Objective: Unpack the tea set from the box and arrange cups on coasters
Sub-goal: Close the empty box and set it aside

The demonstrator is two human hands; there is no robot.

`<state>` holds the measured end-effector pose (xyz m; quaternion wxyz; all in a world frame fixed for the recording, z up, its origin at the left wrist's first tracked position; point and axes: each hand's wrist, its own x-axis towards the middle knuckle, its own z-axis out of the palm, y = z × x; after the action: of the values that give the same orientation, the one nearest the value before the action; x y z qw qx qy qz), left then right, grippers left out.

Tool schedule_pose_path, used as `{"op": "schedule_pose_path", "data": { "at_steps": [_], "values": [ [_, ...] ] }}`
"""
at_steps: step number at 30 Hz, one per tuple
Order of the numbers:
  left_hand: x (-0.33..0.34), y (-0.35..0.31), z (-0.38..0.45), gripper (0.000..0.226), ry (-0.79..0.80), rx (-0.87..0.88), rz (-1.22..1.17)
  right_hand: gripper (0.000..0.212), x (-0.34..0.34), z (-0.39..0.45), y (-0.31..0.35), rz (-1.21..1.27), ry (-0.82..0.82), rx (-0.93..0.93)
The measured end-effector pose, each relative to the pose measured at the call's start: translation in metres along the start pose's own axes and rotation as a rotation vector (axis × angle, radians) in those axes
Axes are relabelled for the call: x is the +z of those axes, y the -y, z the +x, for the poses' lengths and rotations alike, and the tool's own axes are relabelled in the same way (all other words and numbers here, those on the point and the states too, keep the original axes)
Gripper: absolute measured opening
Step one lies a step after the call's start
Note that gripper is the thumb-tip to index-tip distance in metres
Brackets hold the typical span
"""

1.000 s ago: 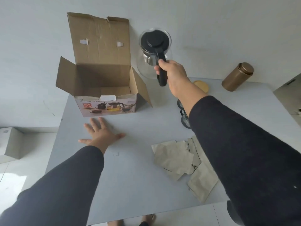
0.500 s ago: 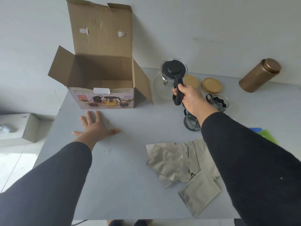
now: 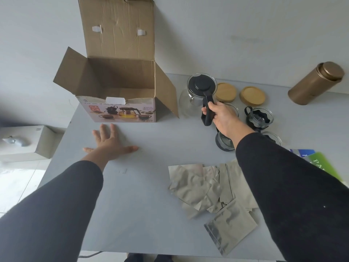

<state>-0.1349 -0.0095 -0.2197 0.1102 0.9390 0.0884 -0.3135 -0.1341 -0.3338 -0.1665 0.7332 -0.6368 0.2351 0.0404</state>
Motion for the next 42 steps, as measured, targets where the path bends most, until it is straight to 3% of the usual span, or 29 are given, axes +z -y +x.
{"op": "schedule_pose_path", "data": {
  "at_steps": [9, 17, 19, 21, 24, 29, 32, 36, 39, 42],
  "values": [
    [0.005, 0.004, 0.007, 0.124, -0.032, 0.004, -0.006, 0.016, 0.012, 0.006, 0.002, -0.055, -0.025, 0.003],
    [0.009, 0.011, 0.009, 0.117, -0.105, 0.032, -0.039, 0.024, 0.018, -0.003, 0.017, -0.574, -0.241, 0.021],
    [0.007, 0.015, 0.006, 0.102, -0.194, 0.041, -0.106, 0.028, 0.019, -0.011, 0.020, -0.726, -0.395, -0.110],
    [0.002, 0.018, 0.002, 0.087, -0.322, -0.013, -0.292, 0.024, 0.026, -0.021, 0.024, -0.708, -0.556, -0.311],
    [-0.014, 0.020, -0.006, 0.088, -0.482, -0.147, -0.624, 0.025, 0.055, -0.036, 0.028, -0.689, -0.514, -0.428],
    [-0.058, 0.017, -0.005, 0.081, -0.638, -0.066, -0.856, 0.029, 0.128, -0.053, 0.023, -0.370, -0.234, -0.131],
    [-0.087, 0.022, 0.003, 0.064, -0.634, -0.078, -1.061, 0.038, 0.166, -0.052, 0.012, -0.347, -0.164, 0.093],
    [-0.117, 0.037, 0.013, 0.023, -0.671, -0.040, -1.016, 0.051, 0.197, -0.043, 0.005, -0.396, -0.222, 0.179],
    [-0.130, 0.058, 0.016, 0.023, -0.688, -0.012, -0.963, 0.059, 0.214, -0.041, 0.003, -0.450, -0.330, 0.214],
    [-0.136, 0.078, 0.019, 0.032, -0.715, 0.121, -0.808, 0.052, 0.233, -0.041, -0.003, -0.345, -0.416, 0.277]
  ]
}}
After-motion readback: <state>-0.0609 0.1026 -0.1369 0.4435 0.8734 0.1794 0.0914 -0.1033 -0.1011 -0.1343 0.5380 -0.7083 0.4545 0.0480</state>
